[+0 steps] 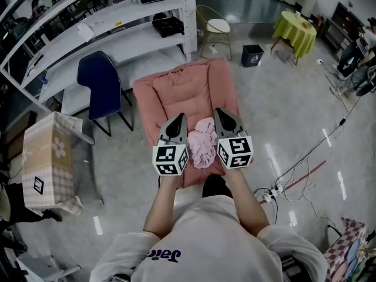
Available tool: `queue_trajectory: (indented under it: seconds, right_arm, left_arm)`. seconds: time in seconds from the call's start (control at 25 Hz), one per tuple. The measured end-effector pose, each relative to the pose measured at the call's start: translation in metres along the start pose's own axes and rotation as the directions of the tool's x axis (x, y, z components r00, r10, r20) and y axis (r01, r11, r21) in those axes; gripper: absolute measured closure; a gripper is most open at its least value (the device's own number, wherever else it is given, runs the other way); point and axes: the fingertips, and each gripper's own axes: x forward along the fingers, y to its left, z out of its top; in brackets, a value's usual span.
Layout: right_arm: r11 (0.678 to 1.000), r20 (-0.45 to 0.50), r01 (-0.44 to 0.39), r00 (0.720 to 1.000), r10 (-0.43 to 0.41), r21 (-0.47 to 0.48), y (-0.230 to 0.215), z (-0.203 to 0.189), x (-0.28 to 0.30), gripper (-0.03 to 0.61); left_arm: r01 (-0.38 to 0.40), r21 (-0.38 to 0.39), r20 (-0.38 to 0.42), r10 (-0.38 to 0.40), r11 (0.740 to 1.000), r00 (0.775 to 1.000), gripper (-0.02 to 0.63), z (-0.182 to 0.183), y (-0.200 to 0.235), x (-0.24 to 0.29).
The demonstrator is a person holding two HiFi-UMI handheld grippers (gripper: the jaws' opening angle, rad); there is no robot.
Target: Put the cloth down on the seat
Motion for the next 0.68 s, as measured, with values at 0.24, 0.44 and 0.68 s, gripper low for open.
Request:
queue_trajectory:
  seconds: [0.24,0.44,0.68]
  right_arm:
    - [1.0,-0.009,0.004,1.0,-0.004,0.009,-0.002,-0.008,-0.002,0.565]
    - [1.0,-0.02,0.011,1.0,-0.011,0.02,-0.008,-0.012,-0.003,0.565]
    - [1.0,-0.02,0.006,1.0,-0.005,0.014,-0.01,-0.014,0.001,0.565]
  left_arm:
    - [-0.002,-0.019,-0.012,0.002,1.0,1.0,0.6,-0.008,0.002,0.003]
    - [0.004,-0.03,-0.026,-0.005,1.0,1.0,0.6,-0.012,-0.002,0.006]
    - [-0.002,-0.034,-0.029,0.001,0.999,1.0,0.6,-0.016,0.001,0.011]
